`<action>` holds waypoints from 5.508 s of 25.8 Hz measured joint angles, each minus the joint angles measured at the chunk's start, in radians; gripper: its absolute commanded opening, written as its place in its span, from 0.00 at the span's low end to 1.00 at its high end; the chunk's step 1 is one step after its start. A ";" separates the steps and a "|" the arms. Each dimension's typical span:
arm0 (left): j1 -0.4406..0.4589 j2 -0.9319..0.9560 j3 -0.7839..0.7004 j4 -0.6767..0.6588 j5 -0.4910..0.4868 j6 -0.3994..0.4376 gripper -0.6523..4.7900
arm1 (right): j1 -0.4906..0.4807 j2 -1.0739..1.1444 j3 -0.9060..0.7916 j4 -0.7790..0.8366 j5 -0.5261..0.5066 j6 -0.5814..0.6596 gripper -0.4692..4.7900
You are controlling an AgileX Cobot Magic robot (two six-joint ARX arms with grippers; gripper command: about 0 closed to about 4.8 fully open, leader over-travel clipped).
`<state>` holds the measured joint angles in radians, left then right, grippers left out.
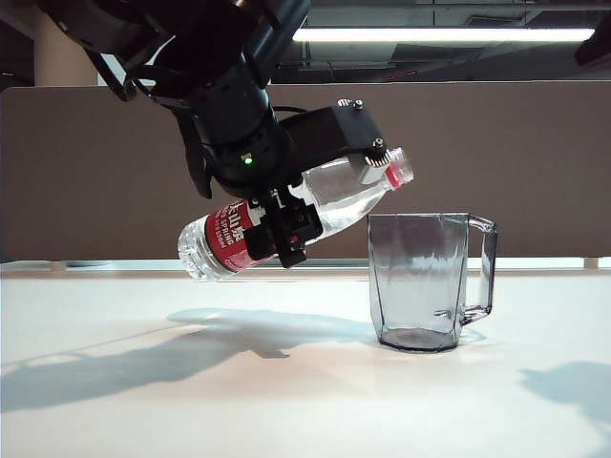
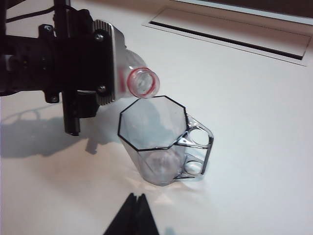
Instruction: Pick up the mineral water bottle with the left hand on the table and pour water into the mug until it's half full.
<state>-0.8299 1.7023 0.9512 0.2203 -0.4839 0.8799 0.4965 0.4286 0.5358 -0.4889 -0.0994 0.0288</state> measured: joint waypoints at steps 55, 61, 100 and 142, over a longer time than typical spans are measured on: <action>0.000 0.010 0.026 0.074 -0.051 0.392 0.66 | 0.000 -0.001 0.000 -0.012 -0.007 0.000 0.08; 0.000 0.010 0.026 0.074 -0.063 0.393 0.66 | 0.000 -0.001 0.000 -0.020 -0.008 0.000 0.08; 0.000 0.010 0.026 0.075 -0.070 0.415 0.66 | 0.000 -0.001 0.000 -0.026 -0.010 0.000 0.08; 0.000 0.010 0.030 0.093 -0.049 0.161 0.66 | 0.000 -0.001 0.000 -0.026 -0.010 0.000 0.08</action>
<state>-0.8299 1.7123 0.9813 0.3138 -0.5331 1.0409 0.4965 0.4278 0.5358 -0.5144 -0.1097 0.0288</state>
